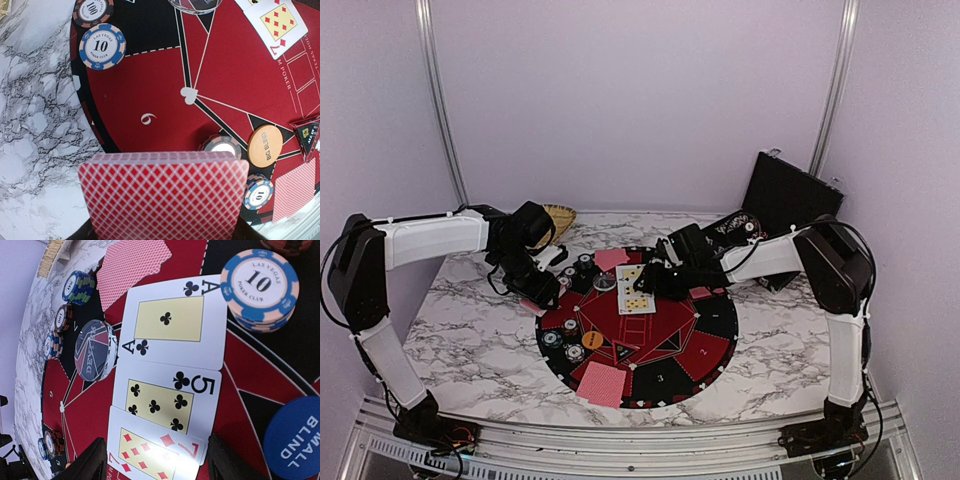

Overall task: Distribute texas hold em gaming equipment
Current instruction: Adjust the poker card in the community card area.

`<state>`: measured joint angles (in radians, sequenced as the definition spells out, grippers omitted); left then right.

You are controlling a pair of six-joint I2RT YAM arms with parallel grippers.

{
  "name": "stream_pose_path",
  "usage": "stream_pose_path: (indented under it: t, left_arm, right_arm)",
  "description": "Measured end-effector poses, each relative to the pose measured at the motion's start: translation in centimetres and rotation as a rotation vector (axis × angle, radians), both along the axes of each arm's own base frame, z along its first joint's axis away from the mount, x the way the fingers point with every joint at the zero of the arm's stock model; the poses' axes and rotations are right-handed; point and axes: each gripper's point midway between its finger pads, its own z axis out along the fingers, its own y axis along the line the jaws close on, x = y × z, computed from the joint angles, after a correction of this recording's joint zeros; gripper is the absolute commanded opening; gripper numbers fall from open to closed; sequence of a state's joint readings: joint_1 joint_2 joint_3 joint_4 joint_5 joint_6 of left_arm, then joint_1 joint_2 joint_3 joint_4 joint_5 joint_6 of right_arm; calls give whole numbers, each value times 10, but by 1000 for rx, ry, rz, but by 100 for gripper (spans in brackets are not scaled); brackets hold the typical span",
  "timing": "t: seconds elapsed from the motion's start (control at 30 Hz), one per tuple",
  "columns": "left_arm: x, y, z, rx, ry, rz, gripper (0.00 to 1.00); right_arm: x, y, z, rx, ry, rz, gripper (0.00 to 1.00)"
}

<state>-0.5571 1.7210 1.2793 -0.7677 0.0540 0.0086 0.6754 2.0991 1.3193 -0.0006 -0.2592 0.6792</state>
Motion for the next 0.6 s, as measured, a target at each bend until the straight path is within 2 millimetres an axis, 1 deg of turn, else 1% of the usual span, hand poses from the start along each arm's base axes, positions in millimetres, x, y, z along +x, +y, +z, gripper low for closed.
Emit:
stream_pose_path:
  t: [0.43, 0.6]
  left_arm:
    - [0, 0, 0, -2, 1, 0, 24]
    - [0, 0, 0, -2, 1, 0, 24]
  right_arm:
    - [-3, 2, 0, 20, -1, 5, 67]
    - [-9, 3, 1, 32, 9, 10, 67]
